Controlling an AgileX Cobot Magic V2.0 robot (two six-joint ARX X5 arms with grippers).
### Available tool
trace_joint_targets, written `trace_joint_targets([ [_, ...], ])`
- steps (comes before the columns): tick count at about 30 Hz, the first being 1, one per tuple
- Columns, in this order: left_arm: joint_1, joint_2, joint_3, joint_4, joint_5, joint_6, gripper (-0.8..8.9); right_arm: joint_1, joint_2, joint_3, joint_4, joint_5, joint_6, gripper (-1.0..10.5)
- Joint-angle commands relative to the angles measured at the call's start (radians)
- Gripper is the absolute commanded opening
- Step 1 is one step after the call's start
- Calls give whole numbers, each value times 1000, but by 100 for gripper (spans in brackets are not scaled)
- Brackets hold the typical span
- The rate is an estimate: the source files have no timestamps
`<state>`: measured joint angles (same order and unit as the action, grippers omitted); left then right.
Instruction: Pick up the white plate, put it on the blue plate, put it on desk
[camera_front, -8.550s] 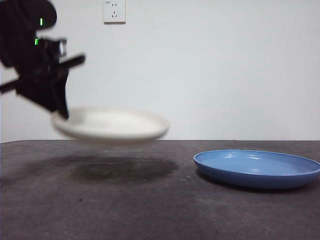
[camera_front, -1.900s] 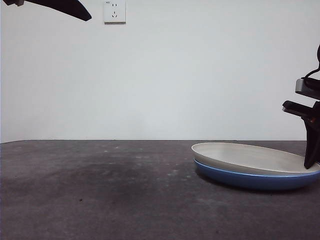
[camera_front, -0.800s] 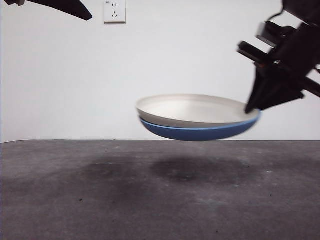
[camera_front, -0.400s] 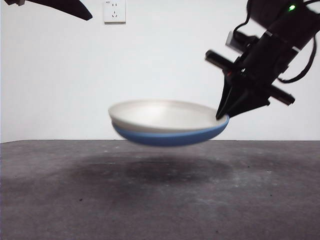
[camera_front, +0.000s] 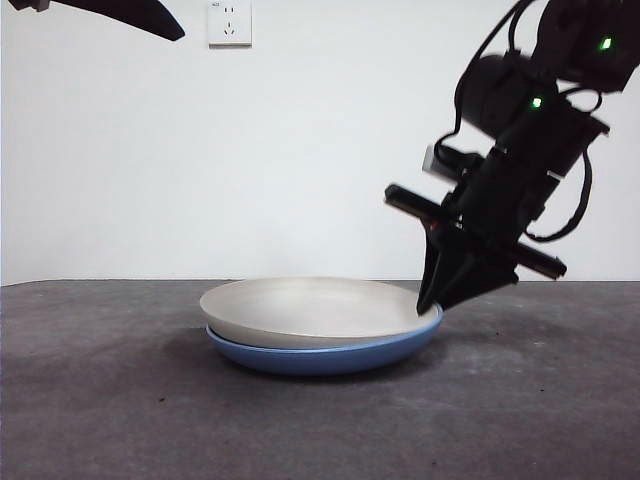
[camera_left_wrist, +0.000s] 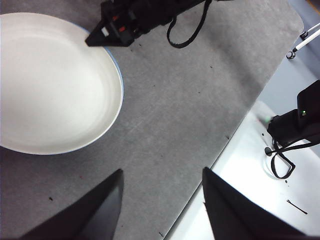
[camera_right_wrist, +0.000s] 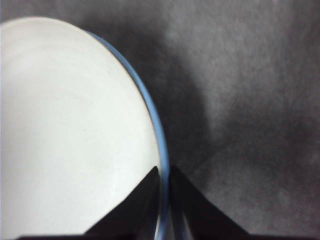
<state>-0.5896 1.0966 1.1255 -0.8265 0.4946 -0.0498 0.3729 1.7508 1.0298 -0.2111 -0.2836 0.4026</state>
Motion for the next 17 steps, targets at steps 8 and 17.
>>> trace_joint_targets([
  [8, -8, 3, 10, 6, 4, 5, 249, 10, 27, 26, 12, -3, 9, 47],
  [17, -8, 3, 10, 5, 4, 5, 249, 10, -13, 26, -3, 0, 9, 286],
])
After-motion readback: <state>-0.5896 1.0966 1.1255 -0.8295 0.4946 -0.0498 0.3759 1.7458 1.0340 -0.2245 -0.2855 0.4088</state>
